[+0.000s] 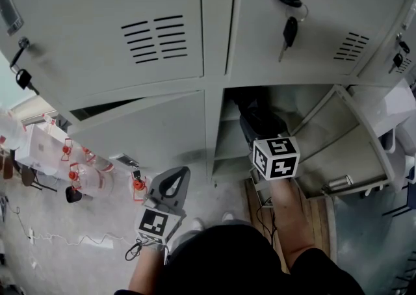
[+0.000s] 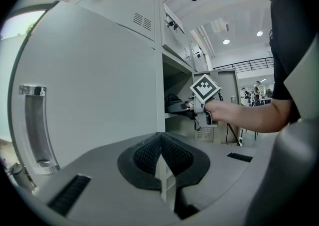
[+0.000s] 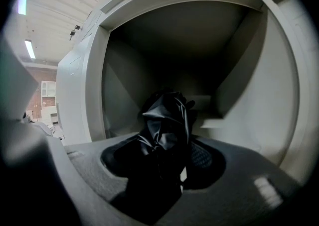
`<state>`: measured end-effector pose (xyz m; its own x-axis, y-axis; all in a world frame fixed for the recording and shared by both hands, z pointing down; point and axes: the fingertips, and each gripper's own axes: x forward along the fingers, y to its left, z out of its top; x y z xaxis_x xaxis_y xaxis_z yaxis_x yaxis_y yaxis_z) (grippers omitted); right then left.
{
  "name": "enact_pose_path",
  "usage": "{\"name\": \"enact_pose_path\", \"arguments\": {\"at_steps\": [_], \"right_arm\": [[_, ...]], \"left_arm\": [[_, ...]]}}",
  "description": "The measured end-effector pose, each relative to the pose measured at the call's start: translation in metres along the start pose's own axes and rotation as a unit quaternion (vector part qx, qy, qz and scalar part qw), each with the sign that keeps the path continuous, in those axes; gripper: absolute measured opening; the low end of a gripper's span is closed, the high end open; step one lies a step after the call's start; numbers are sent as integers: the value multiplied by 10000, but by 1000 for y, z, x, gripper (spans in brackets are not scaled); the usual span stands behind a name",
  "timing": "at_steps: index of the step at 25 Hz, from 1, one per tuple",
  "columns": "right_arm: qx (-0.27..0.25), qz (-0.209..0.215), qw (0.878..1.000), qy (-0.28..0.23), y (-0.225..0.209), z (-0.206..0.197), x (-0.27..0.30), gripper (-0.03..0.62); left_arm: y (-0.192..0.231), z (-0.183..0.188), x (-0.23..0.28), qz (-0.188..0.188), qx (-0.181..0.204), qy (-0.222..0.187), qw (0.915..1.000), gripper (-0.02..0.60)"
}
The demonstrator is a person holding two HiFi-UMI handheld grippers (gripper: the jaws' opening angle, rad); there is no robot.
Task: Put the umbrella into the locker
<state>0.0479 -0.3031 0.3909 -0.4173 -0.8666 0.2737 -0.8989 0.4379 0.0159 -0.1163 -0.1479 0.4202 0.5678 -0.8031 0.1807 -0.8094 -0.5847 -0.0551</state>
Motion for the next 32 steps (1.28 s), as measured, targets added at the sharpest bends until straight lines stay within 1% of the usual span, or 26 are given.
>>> {"name": "enact_pose_path", "arguments": {"at_steps": [2, 5, 6, 8, 9, 11, 13, 16, 19, 20, 23, 26, 28, 32], "right_arm": [[-24, 16, 10000, 21, 0, 1, 2, 235], [-59, 18, 10000, 50, -2, 4, 5, 236], [-76, 13, 9999, 70, -2, 5, 7, 238], [-128, 10, 9999, 117, -3, 6, 12, 239], [-153, 8, 9998, 140, -3, 7, 15, 239], [-192, -13, 9997, 171, -3, 8, 19, 241], [-206, -52, 9996, 180, -4, 10, 23, 242], [-266, -125, 9994, 193, -5, 12, 28, 244], [-417, -196, 9987, 216, -5, 13, 33, 250], [-446, -209, 9985, 216, -5, 13, 33, 251], [-512, -221, 9982, 202, -4, 13, 33, 255], [-521, -172, 9983, 195, -2, 13, 33, 264], [-453, -110, 9988, 148, -1, 14, 32, 272], [-368, -64, 9993, 5, 0, 16, 28, 284]], "left_arm": [[-1, 0, 1, -7, 15, -4, 10000, 11], [-3, -2, 3, -51, 182, -41, 9998, 11], [-4, 0, 3, -45, 141, -37, 9999, 11], [-7, 4, 3, 6, -81, -8, 10000, 11], [-7, 5, 2, 12, -95, -10, 10000, 11], [-7, 2, 1, -8, 31, -29, 10000, 11], [-7, 1, -1, 3, 34, -16, 10000, 11], [-7, 4, -3, 69, -201, 45, 9998, 11], [-6, -3, -3, -28, 102, -4, 9999, 11], [-6, -3, -2, -44, 111, -5, 9999, 11], [-11, -1, 0, -58, -74, 36, 9999, 11], [-11, -4, 1, -120, 56, 15, 9999, 11], [-10, -3, 1, -116, -2, 19, 9999, 11], [-9, -5, 3, -188, 142, -21, 9997, 11]]}}
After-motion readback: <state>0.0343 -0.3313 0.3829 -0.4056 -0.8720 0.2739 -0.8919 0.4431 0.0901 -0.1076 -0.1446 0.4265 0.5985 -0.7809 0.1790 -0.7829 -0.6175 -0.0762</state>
